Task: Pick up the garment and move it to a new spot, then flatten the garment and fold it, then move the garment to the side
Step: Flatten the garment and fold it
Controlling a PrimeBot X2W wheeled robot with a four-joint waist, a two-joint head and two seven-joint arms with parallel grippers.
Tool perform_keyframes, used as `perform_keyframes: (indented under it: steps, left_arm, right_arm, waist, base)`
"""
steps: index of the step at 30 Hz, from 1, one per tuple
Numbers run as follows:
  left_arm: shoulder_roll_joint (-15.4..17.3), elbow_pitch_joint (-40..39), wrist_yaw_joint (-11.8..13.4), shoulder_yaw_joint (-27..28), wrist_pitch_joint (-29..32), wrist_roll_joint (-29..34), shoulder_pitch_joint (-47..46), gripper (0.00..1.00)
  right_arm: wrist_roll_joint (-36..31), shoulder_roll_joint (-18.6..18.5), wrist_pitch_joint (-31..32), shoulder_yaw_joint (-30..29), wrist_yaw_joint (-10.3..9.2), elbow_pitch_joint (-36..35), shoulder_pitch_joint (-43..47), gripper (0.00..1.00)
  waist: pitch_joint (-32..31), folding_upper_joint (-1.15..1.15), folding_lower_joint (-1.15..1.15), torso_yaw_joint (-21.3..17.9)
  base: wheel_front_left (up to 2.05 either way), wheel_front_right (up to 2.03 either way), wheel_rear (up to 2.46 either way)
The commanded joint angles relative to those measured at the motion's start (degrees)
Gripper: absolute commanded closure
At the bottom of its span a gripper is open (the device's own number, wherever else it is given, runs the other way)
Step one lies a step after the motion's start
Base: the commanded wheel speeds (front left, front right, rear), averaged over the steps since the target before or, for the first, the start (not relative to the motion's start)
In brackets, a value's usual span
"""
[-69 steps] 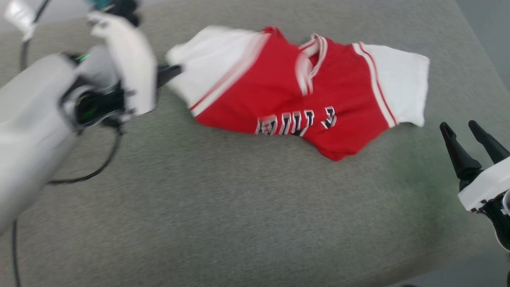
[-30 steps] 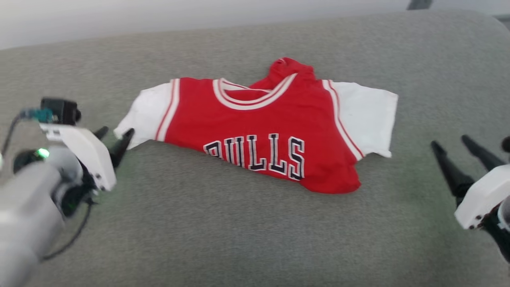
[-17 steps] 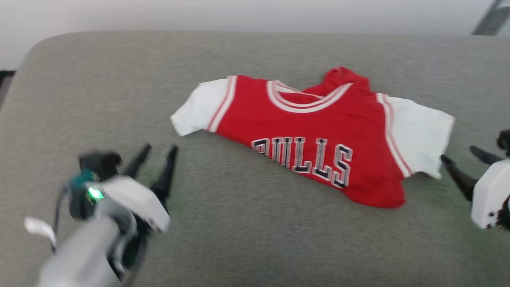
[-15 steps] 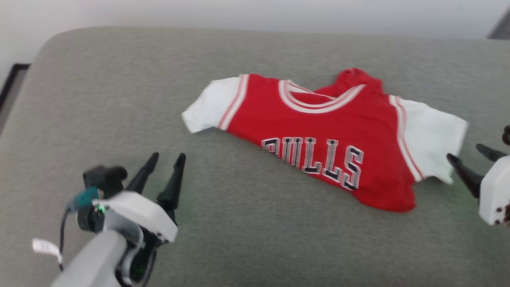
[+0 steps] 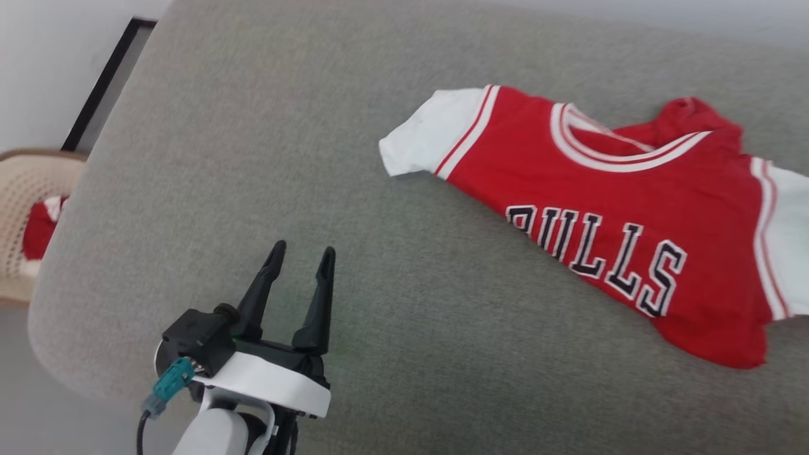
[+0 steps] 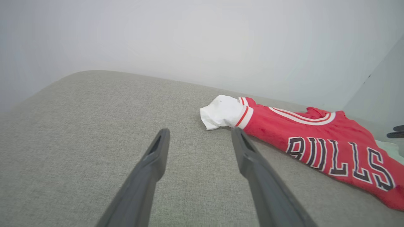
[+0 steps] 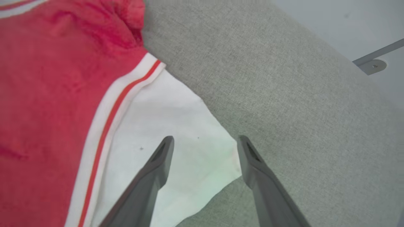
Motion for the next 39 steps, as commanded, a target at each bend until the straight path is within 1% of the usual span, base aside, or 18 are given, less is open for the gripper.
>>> perform_keyframes:
  steps: [1, 6, 11, 12, 13, 14, 15, 16, 17, 21, 25, 28, 29, 30, 32, 35, 37, 39]
  left_arm:
    - [-0.55, -0.35, -0.59, 0.58, -0.28, 1.18, 0.34, 0.0]
    - [-3.29, -0.95, -2.64, 2.95, -0.28, 4.37, 0.35, 0.0]
    - [-4.78, -1.21, -3.87, 4.32, -0.28, 5.84, -0.3, 0.0]
    - [-5.15, -1.29, -4.08, 4.79, -0.28, 6.26, -0.55, 0.0]
    - [-5.32, -1.36, -4.28, 4.94, -0.29, 6.27, -0.75, 0.0]
    - [-5.45, -1.32, -4.46, 5.13, -0.29, 6.33, -0.91, 0.0]
    - [-5.45, -1.27, -4.45, 5.24, -0.29, 6.58, -1.19, 0.0]
    - [-5.36, -1.17, -4.51, 5.3, -0.29, 6.72, -1.59, 0.0]
    - [-5.07, -1.06, -4.67, 5.22, -0.29, 6.88, -2.06, 0.0]
    - [-2.83, -0.33, -4.87, 3.15, -0.29, 8.26, -6.38, 0.0]
    - [2.39, 2.33, -4.89, -4.63, -0.09, 8.74, -16.15, 0.0]
    - [6.24, 5.87, -4.9, -12.02, 2.21, 6.6, -26.81, 0.0]
    - [7.09, 7.29, -4.82, -14.9, 3.59, 5.18, -30.48, 0.0]
    - [7.09, 7.29, -4.82, -14.9, 3.59, 5.18, -30.48, 0.0]
    - [8.85, 10.18, -4.83, -20.21, 6.49, 1.3, -38.21, 0.0]
    - [10.77, 15.54, -4.81, -28.48, 15.32, -8.04, -48.3, 0.0]
    - [11.91, 19.08, -4.8, -32.73, 22.19, -14.45, -54.26, 0.0]
    - [12.6, 21.78, -4.8, -35.9, 26.94, -19.9, -59.56, 0.0]
  right_arm:
    - [0.68, -0.23, 0.5, 0.56, -0.04, 0.67, -1.49, 0.0]
    - [2.99, -3.3, 2.51, 5.3, -0.04, 3.32, -6.52, 0.0]
    - [7.48, -3.03, 7.53, 11.31, -0.02, 4.91, -7.03, 0.0]
    - [8.41, -3.61, 8.15, 13.55, 0.02, 4.35, -7.22, 0.0]
    - [8.68, -3.85, 7.81, 14.39, 0.02, 4.21, -7.52, 0.0]
    - [8.96, -3.99, 7.66, 15.22, 0.03, 3.98, -7.7, 0.12]
    - [9.53, -4.08, 7.74, 16.06, 0.06, 3.73, -7.87, 0.46]
    - [9.85, -4.26, 7.73, 16.74, 0.07, 3.57, -8.28, 0.88]
    - [10.07, -4.49, 7.53, 17.24, 0.06, 3.52, -8.75, 1.0]
    - [9.68, -5.43, 5.36, 19.38, -0.1, 3.5, -10.84, 1.0]
    - [9.64, -4.94, 3.46, 21.02, -0.18, 4.06, -13.4, 1.0]
    - [10.06, -4.68, 2.51, 22.02, -0.22, 4.33, -15.21, 1.0]
    - [10.03, -4.76, 2.28, 22.52, -0.22, 4.15, -15.84, 1.0]
    - [10.03, -4.76, 2.28, 22.52, -0.22, 4.15, -15.84, 1.0]
    - [10.14, -4.71, 2.08, 23.49, -0.22, 3.51, -17.11, 1.0]
    - [9.83, -4.86, 2.34, 25.01, -0.23, 2.85, -19.53, 1.0]
    - [9.63, -5.04, 2.57, 26.1, -0.24, 2.47, -21.02, 1.0]
    - [9.59, -4.77, 2.77, 27.28, -0.24, 2.24, -22.41, 1.0]
  waist:
    - [2.39, 0.0, 0.0, 2.04]
    - [5.2, 0.0, 0.0, 3.23]
    - [6.47, 0.0, 0.0, 3.31]
    - [6.8, 0.0, 0.0, 3.13]
    - [6.97, 0.0, 0.0, 2.98]
    - [7.08, 0.0, 0.0, 2.77]
    - [7.2, 0.0, 0.0, 2.48]
    - [7.34, 0.0, 0.0, 2.21]
    - [7.5, 0.0, 0.0, 1.95]
    - [8.04, 0.0, 0.0, 1.16]
    - [8.93, 0.0, 0.0, 0.23]
    - [9.49, 0.0, 0.0, -0.25]
    - [9.8, 0.0, 0.0, -0.41]
    - [9.8, 0.0, 0.0, -0.41]
    - [10.66, 0.0, 0.0, -0.98]
    - [12.3, 0.0, 0.0, -1.85]
    - [13.38, 0.0, 0.0, -2.32]
    - [14.25, 0.0, 0.0, -2.9]
  base:
    - [0.0, 0.0, 0.0]
    - [0.0, 0.0, 0.0]
    - [0.0, 0.0, 0.0]
    - [0.0, 0.0, 0.0]
    - [0.0, 0.0, 0.0]
    - [0.0, 0.0, 0.0]
    - [0.0, 0.0, 0.0]
    - [0.0, 0.0, 0.0]
    - [0.0, 0.0, 0.0]
    - [0.0, 0.0, 0.0]
    - [0.0, 0.0, 0.0]
    - [0.0, 0.0, 0.0]
    - [0.0, 0.0, 0.0]
    - [0.0, 0.0, 0.0]
    - [0.0, 0.0, 0.0]
    - [0.0, 0.0, 0.0]
    - [0.0, 0.0, 0.0]
    - [0.0, 0.0, 0.0]
